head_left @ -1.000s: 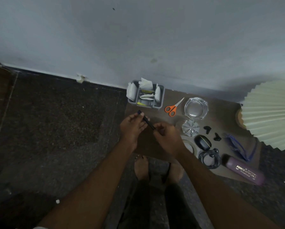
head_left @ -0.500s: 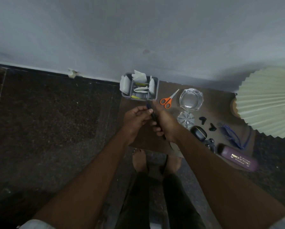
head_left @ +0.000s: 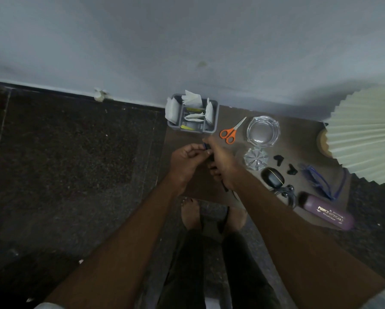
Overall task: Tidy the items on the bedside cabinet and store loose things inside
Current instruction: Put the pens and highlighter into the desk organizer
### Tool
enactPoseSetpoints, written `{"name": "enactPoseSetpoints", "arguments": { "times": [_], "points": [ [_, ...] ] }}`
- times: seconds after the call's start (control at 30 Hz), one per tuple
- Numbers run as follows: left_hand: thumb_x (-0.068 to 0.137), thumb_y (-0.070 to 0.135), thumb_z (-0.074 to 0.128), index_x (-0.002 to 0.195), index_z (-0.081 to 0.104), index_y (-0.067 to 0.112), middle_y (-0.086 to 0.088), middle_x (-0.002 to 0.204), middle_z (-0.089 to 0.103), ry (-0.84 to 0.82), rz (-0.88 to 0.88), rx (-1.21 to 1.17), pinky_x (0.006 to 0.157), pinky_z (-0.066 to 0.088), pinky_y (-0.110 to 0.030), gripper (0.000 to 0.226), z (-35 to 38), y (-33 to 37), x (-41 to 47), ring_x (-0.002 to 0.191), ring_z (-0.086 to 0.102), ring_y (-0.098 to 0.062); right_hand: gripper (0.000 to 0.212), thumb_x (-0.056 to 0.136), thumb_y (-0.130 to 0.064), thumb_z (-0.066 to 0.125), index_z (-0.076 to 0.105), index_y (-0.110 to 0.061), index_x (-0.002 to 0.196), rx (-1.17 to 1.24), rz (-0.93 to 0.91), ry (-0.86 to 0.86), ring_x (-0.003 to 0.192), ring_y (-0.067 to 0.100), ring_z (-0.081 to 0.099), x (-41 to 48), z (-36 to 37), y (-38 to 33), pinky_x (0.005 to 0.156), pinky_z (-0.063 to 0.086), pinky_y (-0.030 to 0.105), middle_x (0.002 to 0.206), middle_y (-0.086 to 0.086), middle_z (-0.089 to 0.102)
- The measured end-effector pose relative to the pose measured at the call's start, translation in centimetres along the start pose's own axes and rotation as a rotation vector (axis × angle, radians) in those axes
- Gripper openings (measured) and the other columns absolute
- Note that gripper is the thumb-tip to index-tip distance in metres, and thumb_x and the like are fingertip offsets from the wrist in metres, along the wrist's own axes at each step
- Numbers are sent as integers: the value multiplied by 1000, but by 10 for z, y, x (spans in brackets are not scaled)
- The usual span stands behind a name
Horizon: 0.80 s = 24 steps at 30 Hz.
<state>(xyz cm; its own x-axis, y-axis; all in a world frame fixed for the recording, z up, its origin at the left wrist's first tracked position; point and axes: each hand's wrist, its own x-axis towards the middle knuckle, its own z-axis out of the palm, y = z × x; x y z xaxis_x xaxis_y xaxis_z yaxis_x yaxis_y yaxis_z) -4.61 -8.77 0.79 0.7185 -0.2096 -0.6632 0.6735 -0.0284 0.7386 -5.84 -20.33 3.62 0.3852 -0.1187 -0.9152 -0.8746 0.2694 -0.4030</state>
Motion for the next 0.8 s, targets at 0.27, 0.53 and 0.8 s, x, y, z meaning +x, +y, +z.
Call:
{"name": "enactPoseSetpoints", "arguments": {
  "times": [0.27,0.53,0.8],
  "points": [
    [87,3,70,106,71,-3,-24,102,74,103,136,49,89,55,-47,20,5,19,2,90,68,-26,39,95,-56,55,68,-23,80,-5,-345,-40,48,8,51,2,4,3,41,39,19,52,-7,52],
    [95,-6,52,116,68,-5,-23,112,72,149,129,-35,88,60,-40,27,-1,40,11,96,72,-30,30,104,-26,51,68,-2,97,-52,-664,74,66,18,63,1,5,-34,63,58,42,77,20,68],
    [97,1,56,117,68,-4,-18,109,72,194,67,79,91,56,-34,24,-12,39,6,96,70,-22,18,92,-8,68,71,-7,110,-47,-888,122,88,19,65,-1,4,-65,84,52,34,100,21,71]
  ]
}}
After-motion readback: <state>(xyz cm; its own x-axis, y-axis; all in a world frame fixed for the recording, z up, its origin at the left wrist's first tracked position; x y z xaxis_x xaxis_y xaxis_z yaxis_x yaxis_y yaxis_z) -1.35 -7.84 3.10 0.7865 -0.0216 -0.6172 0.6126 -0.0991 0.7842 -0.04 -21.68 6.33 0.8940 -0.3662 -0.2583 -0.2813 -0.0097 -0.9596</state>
